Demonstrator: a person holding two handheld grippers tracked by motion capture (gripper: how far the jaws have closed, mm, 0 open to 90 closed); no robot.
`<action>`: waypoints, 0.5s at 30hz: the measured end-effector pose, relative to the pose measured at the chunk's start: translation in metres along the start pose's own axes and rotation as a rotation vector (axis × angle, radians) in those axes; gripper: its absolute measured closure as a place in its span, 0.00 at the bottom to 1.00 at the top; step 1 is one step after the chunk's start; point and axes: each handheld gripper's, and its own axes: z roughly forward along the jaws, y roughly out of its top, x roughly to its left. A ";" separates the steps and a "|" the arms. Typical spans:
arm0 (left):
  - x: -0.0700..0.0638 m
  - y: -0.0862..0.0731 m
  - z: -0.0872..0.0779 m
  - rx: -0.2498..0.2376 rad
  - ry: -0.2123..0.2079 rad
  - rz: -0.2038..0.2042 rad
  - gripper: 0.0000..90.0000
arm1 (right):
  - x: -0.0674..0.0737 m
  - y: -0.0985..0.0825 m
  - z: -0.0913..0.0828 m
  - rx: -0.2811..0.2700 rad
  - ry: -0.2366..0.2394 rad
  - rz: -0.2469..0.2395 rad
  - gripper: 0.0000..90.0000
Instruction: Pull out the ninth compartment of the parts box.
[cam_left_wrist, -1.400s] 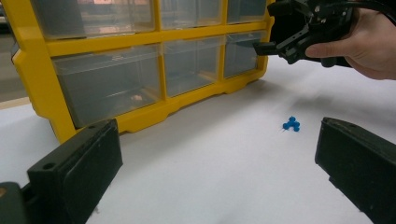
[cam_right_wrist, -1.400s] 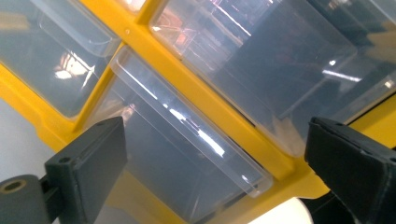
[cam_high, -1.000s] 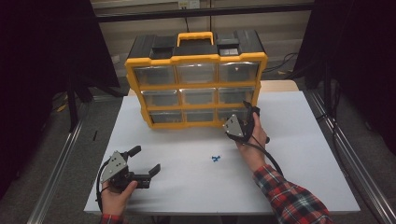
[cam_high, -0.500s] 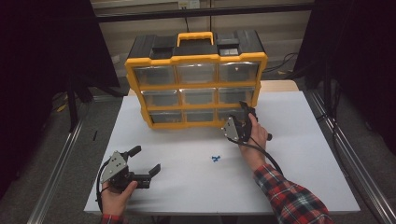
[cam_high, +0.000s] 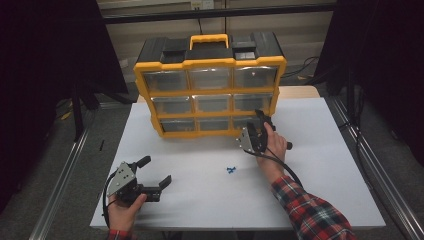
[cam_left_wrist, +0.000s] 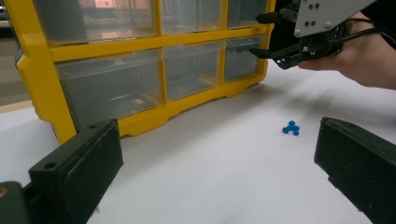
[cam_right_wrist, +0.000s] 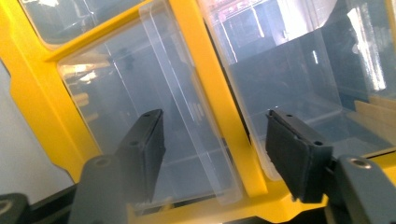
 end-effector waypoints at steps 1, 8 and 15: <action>0.000 0.000 0.000 0.000 -0.001 -0.001 0.01 | 0.000 0.000 0.000 0.006 -0.006 -0.011 0.45; 0.002 0.000 -0.002 0.016 -0.001 0.024 0.01 | 0.001 0.000 0.000 0.001 -0.021 -0.042 0.50; 0.000 -0.001 0.000 -0.010 0.004 -0.018 0.01 | 0.002 0.000 0.001 -0.004 -0.019 -0.083 0.55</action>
